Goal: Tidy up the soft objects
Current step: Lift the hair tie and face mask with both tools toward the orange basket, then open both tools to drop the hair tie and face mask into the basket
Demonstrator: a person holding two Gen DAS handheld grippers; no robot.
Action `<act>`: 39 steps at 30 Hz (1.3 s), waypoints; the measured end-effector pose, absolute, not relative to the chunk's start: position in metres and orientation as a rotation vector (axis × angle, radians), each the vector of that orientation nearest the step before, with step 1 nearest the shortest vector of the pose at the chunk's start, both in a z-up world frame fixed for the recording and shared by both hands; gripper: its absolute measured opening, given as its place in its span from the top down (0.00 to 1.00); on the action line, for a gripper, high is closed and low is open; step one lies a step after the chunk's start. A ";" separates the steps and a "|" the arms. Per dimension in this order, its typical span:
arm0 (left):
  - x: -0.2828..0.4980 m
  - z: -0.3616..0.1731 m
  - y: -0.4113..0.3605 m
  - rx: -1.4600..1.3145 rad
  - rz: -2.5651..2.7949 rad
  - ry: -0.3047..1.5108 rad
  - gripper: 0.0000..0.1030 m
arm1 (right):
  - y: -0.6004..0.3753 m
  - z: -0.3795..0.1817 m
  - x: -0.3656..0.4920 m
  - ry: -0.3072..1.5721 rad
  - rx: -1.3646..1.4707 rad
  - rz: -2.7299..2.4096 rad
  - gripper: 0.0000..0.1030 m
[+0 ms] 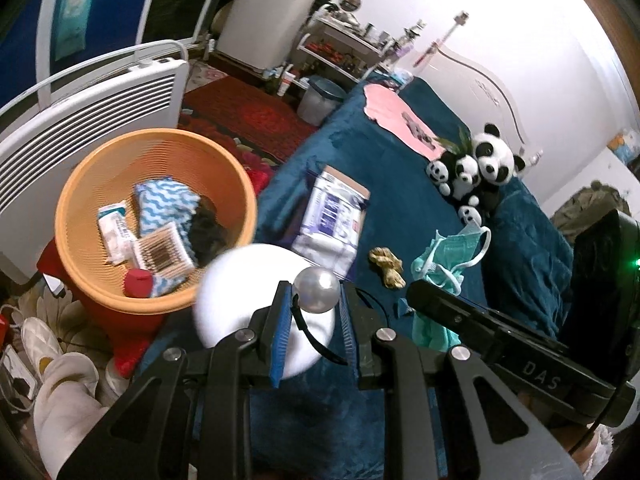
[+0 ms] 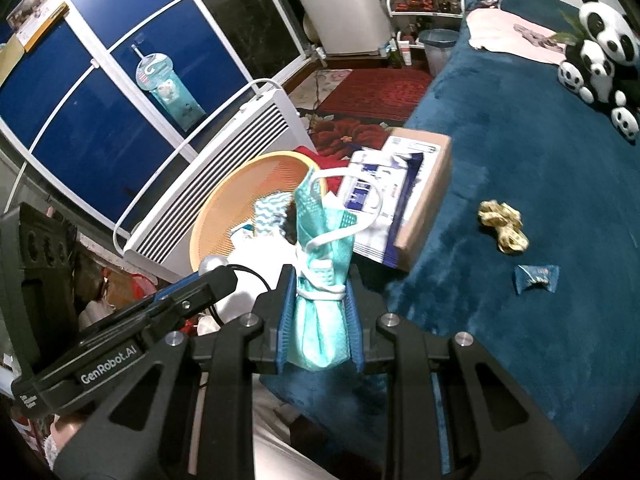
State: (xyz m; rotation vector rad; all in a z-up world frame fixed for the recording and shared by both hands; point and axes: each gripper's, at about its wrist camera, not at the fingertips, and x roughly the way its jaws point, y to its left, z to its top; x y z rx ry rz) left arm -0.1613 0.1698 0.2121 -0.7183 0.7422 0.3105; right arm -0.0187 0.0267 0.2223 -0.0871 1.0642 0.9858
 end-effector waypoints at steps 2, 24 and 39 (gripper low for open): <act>-0.167 0.211 0.181 -0.738 0.327 0.735 0.77 | 0.037 0.223 -0.020 1.064 -0.096 0.999 0.76; -0.207 0.163 0.300 -0.901 0.488 0.738 0.77 | 0.151 0.202 -0.034 1.133 -0.169 1.115 0.76; -0.225 0.127 0.355 -1.012 0.620 0.725 0.06 | 0.189 0.183 -0.031 1.215 -0.155 1.119 0.25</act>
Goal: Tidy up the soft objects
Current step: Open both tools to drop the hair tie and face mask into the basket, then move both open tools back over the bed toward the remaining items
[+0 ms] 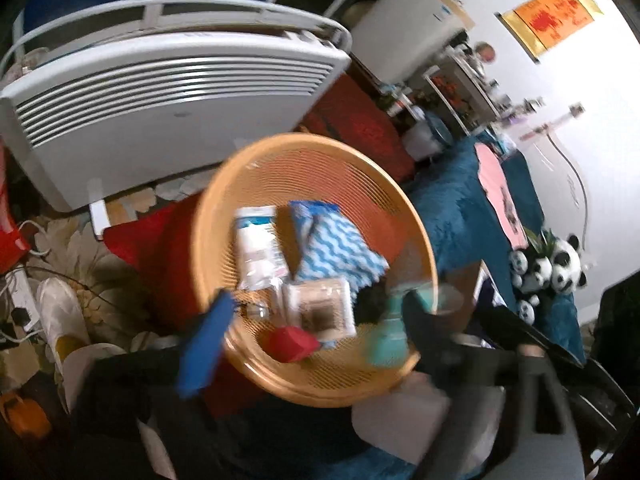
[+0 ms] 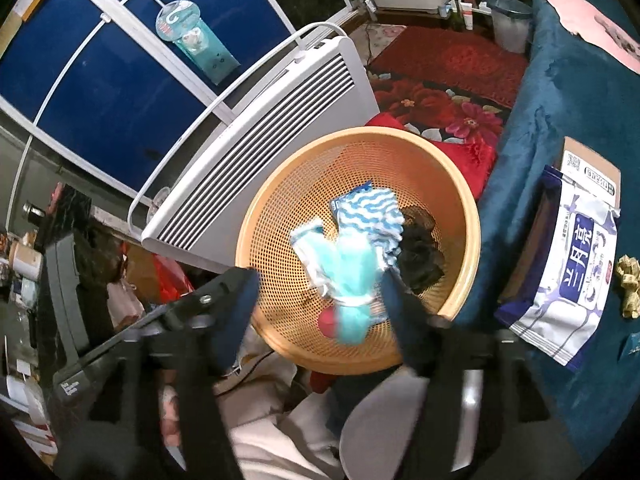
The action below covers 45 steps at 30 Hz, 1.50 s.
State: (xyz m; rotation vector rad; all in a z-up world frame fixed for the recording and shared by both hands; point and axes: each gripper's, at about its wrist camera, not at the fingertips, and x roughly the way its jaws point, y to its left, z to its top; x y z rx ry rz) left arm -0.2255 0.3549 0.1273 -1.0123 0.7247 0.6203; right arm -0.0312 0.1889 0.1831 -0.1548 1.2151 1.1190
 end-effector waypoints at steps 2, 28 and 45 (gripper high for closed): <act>-0.230 0.127 0.356 -1.007 0.649 0.736 0.03 | 0.187 0.183 -0.032 1.216 -0.151 1.117 0.16; -0.227 0.183 0.277 -0.840 0.663 0.764 0.01 | 0.126 0.222 -0.036 1.130 -0.152 1.075 0.02; -0.200 0.210 0.215 -0.743 0.621 0.772 0.01 | 0.067 0.225 -0.019 1.113 -0.076 1.047 0.01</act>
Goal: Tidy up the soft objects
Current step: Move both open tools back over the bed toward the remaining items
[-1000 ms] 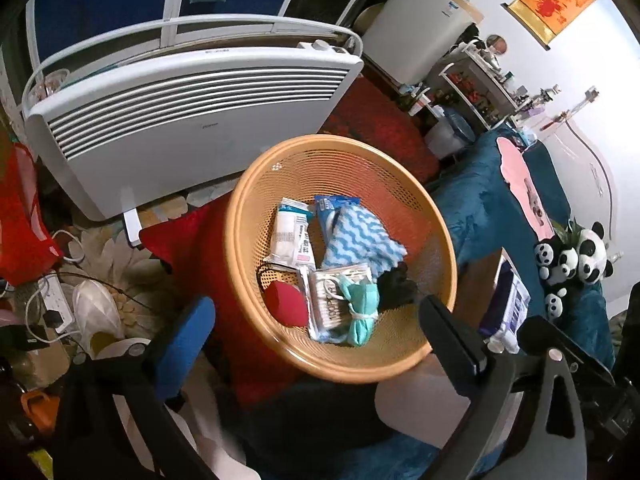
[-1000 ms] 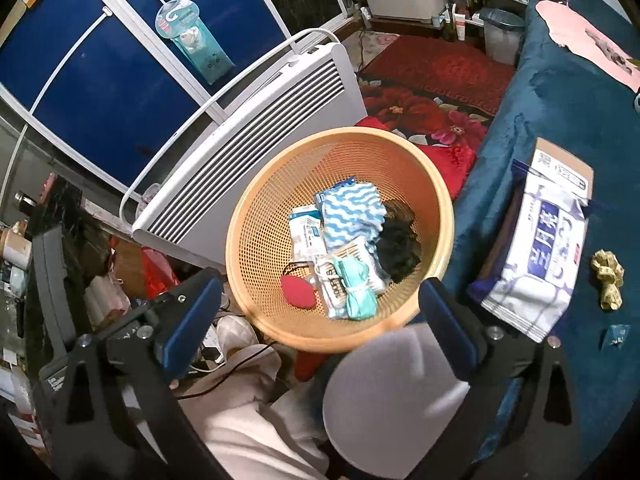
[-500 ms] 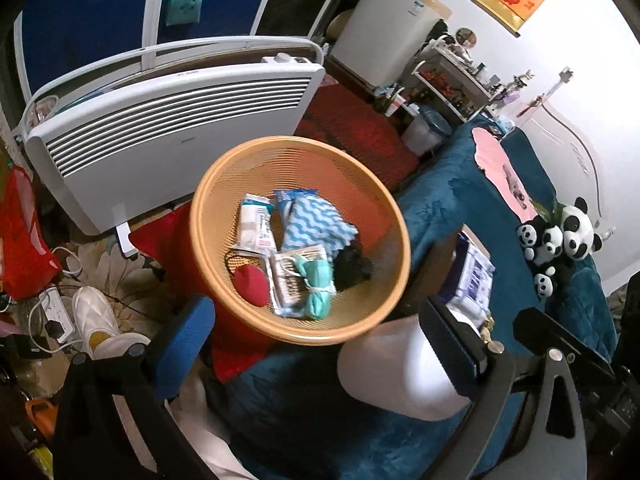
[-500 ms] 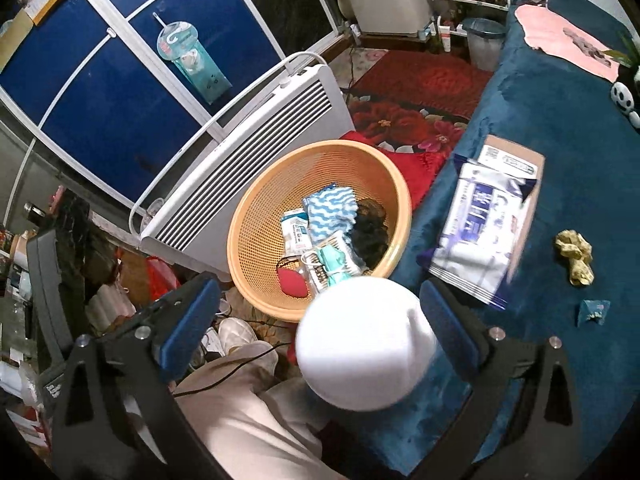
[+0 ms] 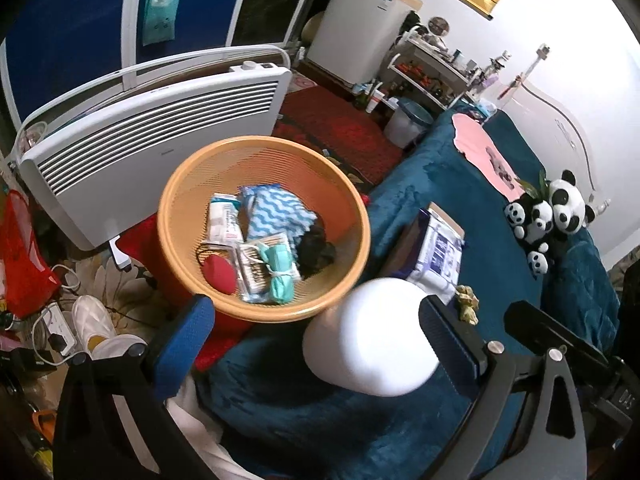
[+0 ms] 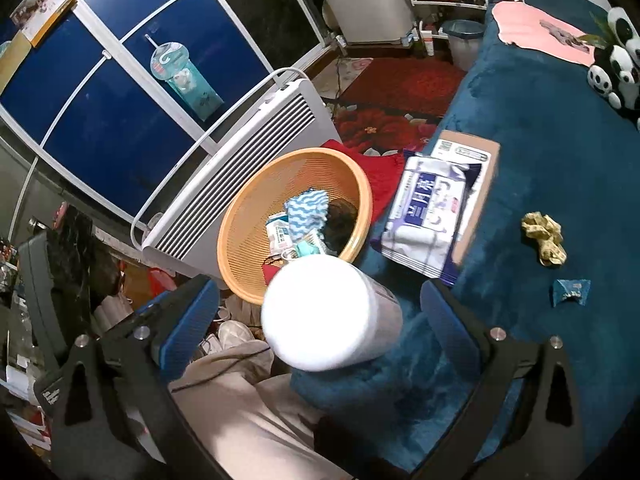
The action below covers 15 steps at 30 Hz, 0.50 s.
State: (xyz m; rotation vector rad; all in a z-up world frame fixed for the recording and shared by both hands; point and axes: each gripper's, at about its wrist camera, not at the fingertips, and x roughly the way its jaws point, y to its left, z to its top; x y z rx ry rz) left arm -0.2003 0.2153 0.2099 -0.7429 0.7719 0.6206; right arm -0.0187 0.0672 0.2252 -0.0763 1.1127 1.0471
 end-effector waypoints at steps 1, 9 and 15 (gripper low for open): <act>-0.198 0.211 0.211 -0.735 0.617 0.774 0.01 | 0.064 0.225 -0.018 1.113 -0.071 1.044 0.01; -0.183 0.213 0.186 -0.690 0.598 0.794 0.01 | 0.034 0.221 -0.004 1.111 -0.035 1.018 0.01; -0.174 0.218 0.167 -0.656 0.581 0.802 0.01 | 0.013 0.222 0.003 1.108 -0.006 0.998 0.01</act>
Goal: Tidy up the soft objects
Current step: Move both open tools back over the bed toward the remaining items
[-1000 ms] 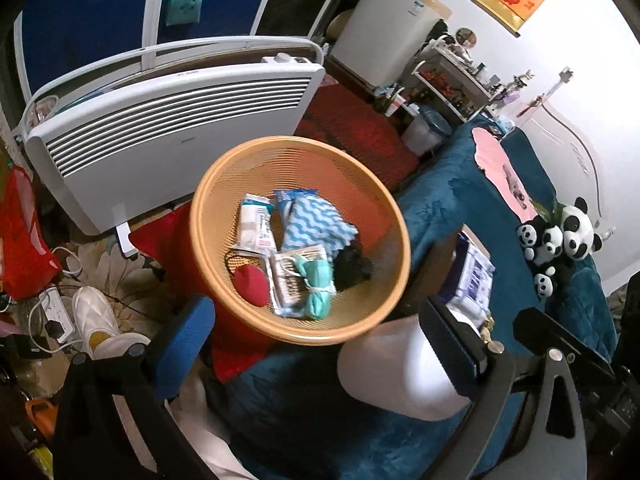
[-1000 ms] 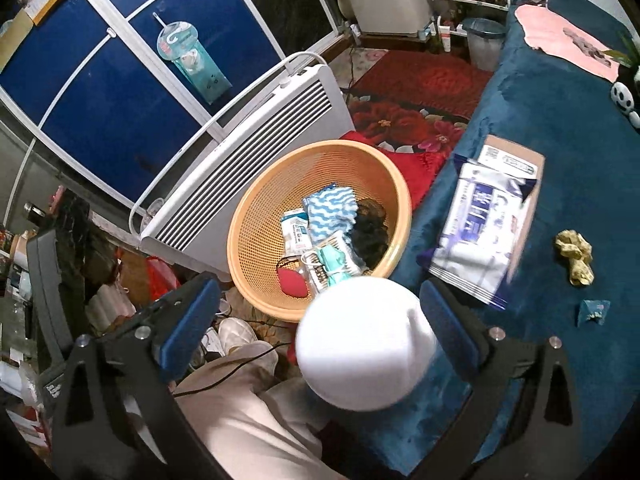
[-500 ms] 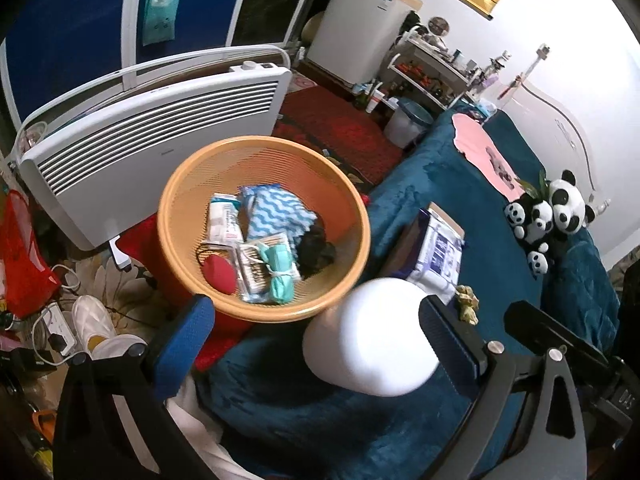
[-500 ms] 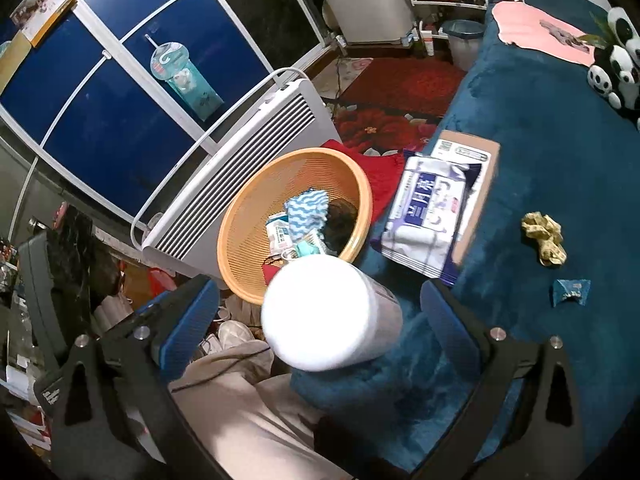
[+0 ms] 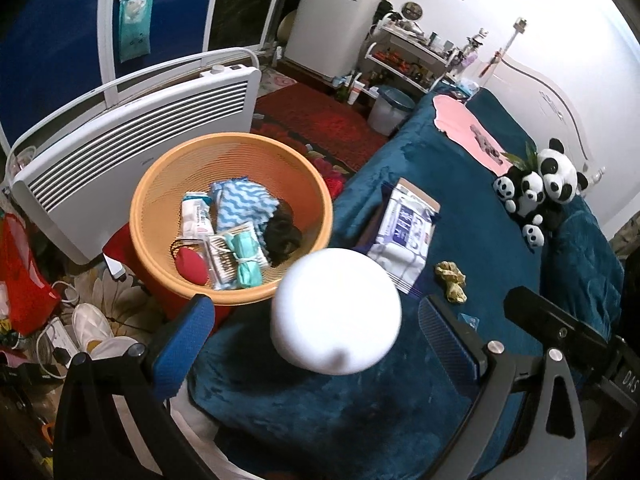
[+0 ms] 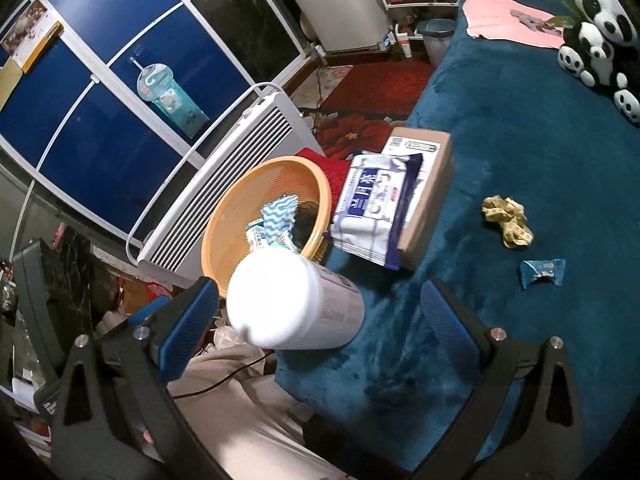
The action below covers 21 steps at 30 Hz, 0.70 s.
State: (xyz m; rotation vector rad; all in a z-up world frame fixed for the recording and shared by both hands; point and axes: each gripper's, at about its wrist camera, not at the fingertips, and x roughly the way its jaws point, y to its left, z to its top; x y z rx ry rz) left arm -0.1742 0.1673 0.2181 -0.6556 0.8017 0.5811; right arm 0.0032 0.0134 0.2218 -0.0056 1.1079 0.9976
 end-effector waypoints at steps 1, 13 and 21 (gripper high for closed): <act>-0.172 0.219 0.164 -0.647 0.578 0.803 0.01 | 0.010 0.222 0.005 1.107 0.000 0.993 0.01; -0.153 0.223 0.131 -0.578 0.547 0.818 0.01 | -0.027 0.217 0.019 1.104 0.051 0.951 0.01; -0.141 0.227 0.108 -0.536 0.521 0.821 0.01 | -0.052 0.213 0.028 1.101 0.081 0.921 0.01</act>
